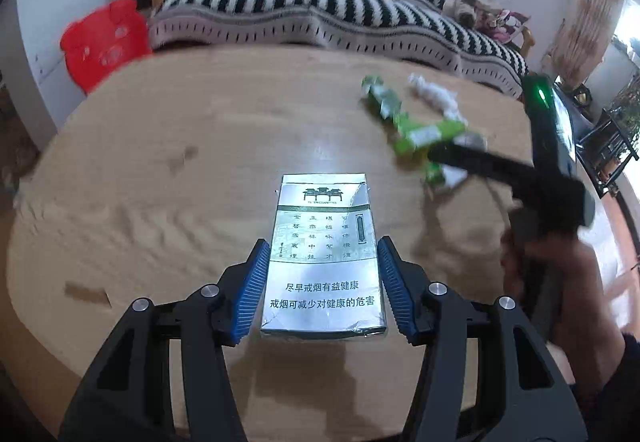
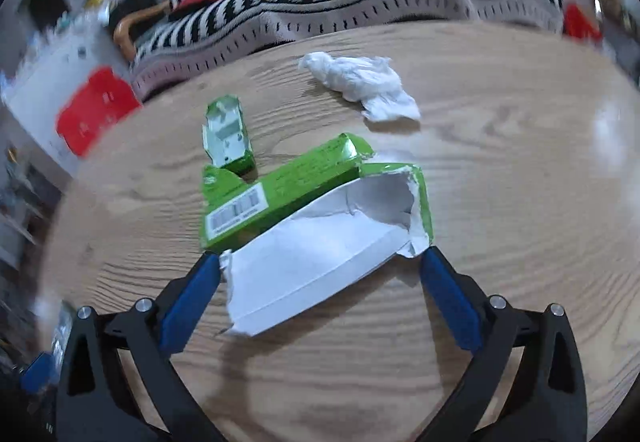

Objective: Collect trash
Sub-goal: 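Grasp the white-green cigarette box with the left gripper while the right gripper grasps the green snack box, then carry both boxes over the bin and open both grippers to drop them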

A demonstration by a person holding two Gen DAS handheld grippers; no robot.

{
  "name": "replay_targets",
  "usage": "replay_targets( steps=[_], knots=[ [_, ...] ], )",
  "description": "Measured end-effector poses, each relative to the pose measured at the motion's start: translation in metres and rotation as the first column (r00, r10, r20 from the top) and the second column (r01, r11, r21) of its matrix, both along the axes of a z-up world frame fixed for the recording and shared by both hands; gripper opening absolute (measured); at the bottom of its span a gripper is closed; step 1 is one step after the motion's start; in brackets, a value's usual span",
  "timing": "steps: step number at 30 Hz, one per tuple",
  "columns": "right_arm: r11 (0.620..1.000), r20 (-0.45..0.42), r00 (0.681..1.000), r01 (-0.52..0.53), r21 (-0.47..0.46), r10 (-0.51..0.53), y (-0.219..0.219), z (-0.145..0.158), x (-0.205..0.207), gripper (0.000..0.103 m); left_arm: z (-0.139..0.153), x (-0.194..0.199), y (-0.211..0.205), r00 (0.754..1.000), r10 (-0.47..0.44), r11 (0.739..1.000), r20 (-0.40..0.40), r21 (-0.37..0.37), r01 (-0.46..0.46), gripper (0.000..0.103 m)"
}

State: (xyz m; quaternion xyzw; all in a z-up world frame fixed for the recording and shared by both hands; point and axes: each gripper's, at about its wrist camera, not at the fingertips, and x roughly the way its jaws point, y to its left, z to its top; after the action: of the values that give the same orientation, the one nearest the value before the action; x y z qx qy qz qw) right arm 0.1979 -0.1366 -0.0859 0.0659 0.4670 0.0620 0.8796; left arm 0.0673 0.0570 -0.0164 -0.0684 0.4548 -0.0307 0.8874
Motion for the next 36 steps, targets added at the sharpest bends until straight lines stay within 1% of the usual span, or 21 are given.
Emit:
replay_targets(
  steps=[1, 2, 3, 4, 6, 7, 8, 9, 10, 12, 14, 20, 22, 27, 32, 33, 36],
  knots=[
    [1.0, 0.004, 1.0, -0.007, -0.022, 0.007, 0.003, -0.001, 0.002, 0.097, -0.007, -0.003, 0.002, 1.0, -0.001, 1.0, -0.015, -0.012, 0.001, 0.054],
    [0.999, 0.005, 1.0, -0.013, -0.045, 0.014, 0.005, -0.002, 0.003, 0.096, -0.01, -0.005, 0.004, 1.0, 0.001, 1.0, -0.017, -0.007, -0.001, 0.054],
    [0.997, 0.011, 1.0, -0.012, -0.079, 0.013, 0.007, -0.002, 0.003, 0.086, -0.012, -0.007, 0.006, 1.0, 0.001, 1.0, -0.013, 0.006, -0.001, 0.054],
    [0.995, 0.017, 1.0, -0.012, -0.1, 0.014, 0.008, -0.001, 0.001, 0.078, -0.013, -0.009, 0.006, 1.0, -0.003, 0.999, -0.006, 0.032, 0.004, 0.054],
    [0.992, 0.018, 0.999, -0.026, -0.125, 0.028, 0.008, 0.001, -0.002, 0.047, -0.011, -0.012, 0.007, 1.0, -0.004, 0.999, 0.01, 0.053, 0.003, 0.054],
    [0.992, 0.014, 0.999, -0.033, -0.122, 0.034, 0.006, 0.002, -0.004, 0.04, -0.01, -0.013, 0.009, 1.0, -0.012, 0.999, 0.013, 0.044, 0.011, 0.054],
    [0.994, 0.01, 0.999, -0.033, -0.106, 0.034, 0.002, 0.003, -0.007, 0.026, -0.008, -0.014, 0.01, 1.0, -0.018, 0.999, 0.015, 0.032, 0.018, 0.054],
    [0.997, -0.004, 0.999, -0.034, -0.072, 0.033, -0.005, 0.003, -0.011, 0.02, -0.008, -0.016, 0.012, 1.0, -0.019, 0.999, 0.016, 0.026, 0.019, 0.054],
    [0.998, -0.018, 0.999, -0.033, -0.045, 0.033, -0.011, 0.004, -0.013, 0.017, -0.008, -0.016, 0.012, 1.0, -0.024, 1.0, 0.016, 0.021, 0.023, 0.054],
    [0.999, -0.024, 0.999, -0.033, -0.021, 0.033, -0.019, 0.008, -0.023, 0.013, -0.008, -0.018, 0.012, 0.999, -0.031, 0.999, 0.018, 0.022, 0.03, 0.054],
    [0.999, -0.016, 0.999, -0.045, -0.01, 0.045, -0.024, 0.015, -0.032, 0.013, -0.008, -0.02, 0.01, 0.999, -0.045, 0.999, 0.02, 0.024, 0.045, 0.054],
    [0.998, 0.02, 0.998, -0.067, 0.008, 0.067, -0.04, 0.042, -0.071, 0.012, -0.001, -0.028, 0.002, 0.996, -0.073, 0.997, 0.046, 0.034, 0.072, 0.054],
    [0.996, 0.034, 0.996, -0.085, 0.023, 0.084, -0.046, 0.053, -0.09, 0.012, 0.002, -0.031, -0.002, 0.995, -0.082, 0.996, 0.052, 0.035, 0.08, 0.054],
    [0.99, 0.046, 0.989, -0.139, 0.026, 0.137, -0.059, 0.067, -0.149, 0.012, 0.008, -0.047, -0.023, 0.989, -0.127, 0.991, 0.076, 0.044, 0.124, 0.054],
    [0.984, 0.049, 0.983, -0.178, 0.013, 0.177, -0.07, 0.071, -0.213, 0.012, 0.005, -0.083, -0.048, 0.979, -0.186, 0.982, 0.08, 0.05, 0.183, 0.054],
    [0.982, 0.049, 0.981, -0.19, 0.016, 0.189, -0.073, 0.071, -0.231, 0.012, 0.004, -0.089, -0.051, 0.978, -0.194, 0.98, 0.079, 0.051, 0.191, 0.054],
    [0.979, 0.047, 0.978, -0.202, 0.022, 0.201, -0.082, 0.067, -0.271, 0.012, 0.001, -0.117, -0.061, 0.97, -0.228, 0.973, 0.081, 0.053, 0.225, 0.054]
  ],
)
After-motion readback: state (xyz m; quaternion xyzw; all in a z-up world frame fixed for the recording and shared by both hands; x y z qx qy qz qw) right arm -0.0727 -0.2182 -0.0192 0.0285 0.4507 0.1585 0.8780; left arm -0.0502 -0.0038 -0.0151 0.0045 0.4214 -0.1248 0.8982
